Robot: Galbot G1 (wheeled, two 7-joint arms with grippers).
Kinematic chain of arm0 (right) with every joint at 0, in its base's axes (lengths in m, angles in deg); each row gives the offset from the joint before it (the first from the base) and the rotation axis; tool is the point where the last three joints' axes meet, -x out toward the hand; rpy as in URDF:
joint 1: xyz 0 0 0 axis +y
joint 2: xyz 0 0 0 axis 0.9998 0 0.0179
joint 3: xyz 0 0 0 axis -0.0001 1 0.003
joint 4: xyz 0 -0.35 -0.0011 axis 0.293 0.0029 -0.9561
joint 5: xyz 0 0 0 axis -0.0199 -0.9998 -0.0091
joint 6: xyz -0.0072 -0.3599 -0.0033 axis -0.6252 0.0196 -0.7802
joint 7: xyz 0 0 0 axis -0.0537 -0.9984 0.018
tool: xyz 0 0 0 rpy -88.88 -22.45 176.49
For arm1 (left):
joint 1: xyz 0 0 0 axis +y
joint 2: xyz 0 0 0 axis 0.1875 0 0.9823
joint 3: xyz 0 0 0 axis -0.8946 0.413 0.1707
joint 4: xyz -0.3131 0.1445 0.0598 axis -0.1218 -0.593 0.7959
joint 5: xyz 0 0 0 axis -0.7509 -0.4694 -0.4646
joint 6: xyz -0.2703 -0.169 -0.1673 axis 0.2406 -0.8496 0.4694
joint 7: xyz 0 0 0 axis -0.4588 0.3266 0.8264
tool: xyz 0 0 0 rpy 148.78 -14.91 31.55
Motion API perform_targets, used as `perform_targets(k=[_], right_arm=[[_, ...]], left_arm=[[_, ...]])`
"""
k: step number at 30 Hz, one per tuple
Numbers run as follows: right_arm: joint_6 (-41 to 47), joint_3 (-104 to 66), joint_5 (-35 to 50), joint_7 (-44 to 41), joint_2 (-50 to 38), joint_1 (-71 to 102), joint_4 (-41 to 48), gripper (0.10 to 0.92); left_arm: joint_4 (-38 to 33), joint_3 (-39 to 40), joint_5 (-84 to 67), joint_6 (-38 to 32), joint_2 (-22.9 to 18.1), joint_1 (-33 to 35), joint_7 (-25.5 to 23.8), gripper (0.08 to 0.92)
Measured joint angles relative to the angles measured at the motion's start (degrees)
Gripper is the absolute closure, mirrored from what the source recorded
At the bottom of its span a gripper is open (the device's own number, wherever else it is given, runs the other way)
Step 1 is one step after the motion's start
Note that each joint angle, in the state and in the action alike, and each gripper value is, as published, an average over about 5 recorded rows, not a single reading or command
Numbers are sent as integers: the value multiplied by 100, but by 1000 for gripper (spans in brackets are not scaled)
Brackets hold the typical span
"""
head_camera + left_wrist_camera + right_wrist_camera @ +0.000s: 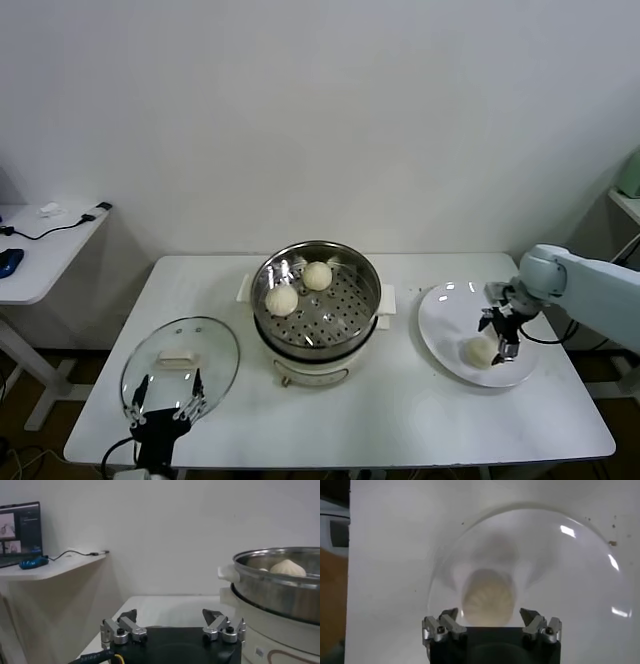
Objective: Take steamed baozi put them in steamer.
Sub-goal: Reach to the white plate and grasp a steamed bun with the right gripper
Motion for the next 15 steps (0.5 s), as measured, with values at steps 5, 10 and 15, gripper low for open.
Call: perform_targets(k=[5,10,15], right_arm=[[38,-142,-67,48,85,163,84,203],[44,-200,-136,47,92,224,116,252],[40,-208,-185,17,63,224,88,299]], left_arm=[[-16,7,3,1,1,13,0,177],[-45,-1,6,2,1,34,1,177],[-68,9,7,2,-6,44,1,177]])
